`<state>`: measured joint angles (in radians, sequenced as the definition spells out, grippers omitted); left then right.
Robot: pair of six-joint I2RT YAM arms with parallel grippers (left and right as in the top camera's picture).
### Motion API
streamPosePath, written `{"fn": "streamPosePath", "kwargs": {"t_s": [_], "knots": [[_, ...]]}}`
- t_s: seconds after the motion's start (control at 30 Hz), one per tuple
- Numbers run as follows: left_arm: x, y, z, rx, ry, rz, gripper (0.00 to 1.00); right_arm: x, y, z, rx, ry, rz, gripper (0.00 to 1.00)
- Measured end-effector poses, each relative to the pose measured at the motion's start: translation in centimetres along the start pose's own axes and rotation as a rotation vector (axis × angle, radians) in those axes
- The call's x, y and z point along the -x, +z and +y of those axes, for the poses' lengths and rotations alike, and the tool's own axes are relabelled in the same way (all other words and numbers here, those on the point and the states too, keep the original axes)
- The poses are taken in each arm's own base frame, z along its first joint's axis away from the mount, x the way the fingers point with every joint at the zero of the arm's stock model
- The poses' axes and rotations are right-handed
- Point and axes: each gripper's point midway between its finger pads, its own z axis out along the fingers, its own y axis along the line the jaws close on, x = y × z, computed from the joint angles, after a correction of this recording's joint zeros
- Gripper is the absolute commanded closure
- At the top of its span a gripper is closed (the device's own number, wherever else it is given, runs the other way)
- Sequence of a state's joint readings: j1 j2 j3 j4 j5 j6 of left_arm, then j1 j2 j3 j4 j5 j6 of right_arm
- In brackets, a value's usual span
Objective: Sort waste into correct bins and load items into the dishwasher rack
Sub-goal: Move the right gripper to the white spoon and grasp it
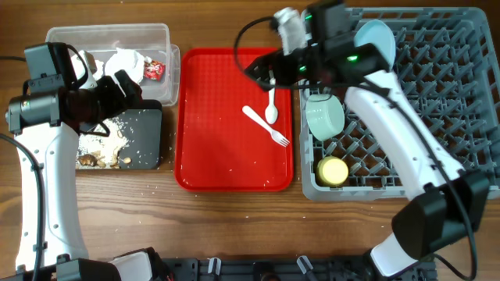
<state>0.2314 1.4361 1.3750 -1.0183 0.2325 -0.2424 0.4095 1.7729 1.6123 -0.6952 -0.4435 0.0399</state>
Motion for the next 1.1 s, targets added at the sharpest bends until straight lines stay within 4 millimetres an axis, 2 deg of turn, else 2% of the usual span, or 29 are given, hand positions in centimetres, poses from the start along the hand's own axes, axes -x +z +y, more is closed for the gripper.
{"fn": "streamPosePath", "kwargs": {"t_s": [0.07,0.17,0.33,0.5,0.77,1.07,1.1], "knots": [[0.0,0.0,0.0,0.0,0.0,0.0,0.0,-0.6,1.1,1.4,0.012,-0.023,0.025,0.03],[0.0,0.0,0.0,0.0,0.0,0.0,0.0,-1.4,2.5,2.3,0.0,-0.043,0.058,0.06],[0.0,0.0,0.0,0.0,0.0,0.0,0.0,-3.2,5.1,1.5,-0.03,0.01,0.124,0.11],[0.0,0.0,0.0,0.0,0.0,0.0,0.0,-5.5,7.5,0.6,-0.047,0.089,0.204,0.12],[0.0,0.0,0.0,0.0,0.0,0.0,0.0,-7.0,9.1,-0.3,-0.068,0.17,0.249,0.13],[0.0,0.0,0.0,0.0,0.0,0.0,0.0,-6.8,9.1,-0.8,-0.097,0.196,0.236,0.13],[0.0,0.0,0.0,0.0,0.0,0.0,0.0,-6.7,9.1,-0.8,-0.1,0.201,0.234,0.16]]}}
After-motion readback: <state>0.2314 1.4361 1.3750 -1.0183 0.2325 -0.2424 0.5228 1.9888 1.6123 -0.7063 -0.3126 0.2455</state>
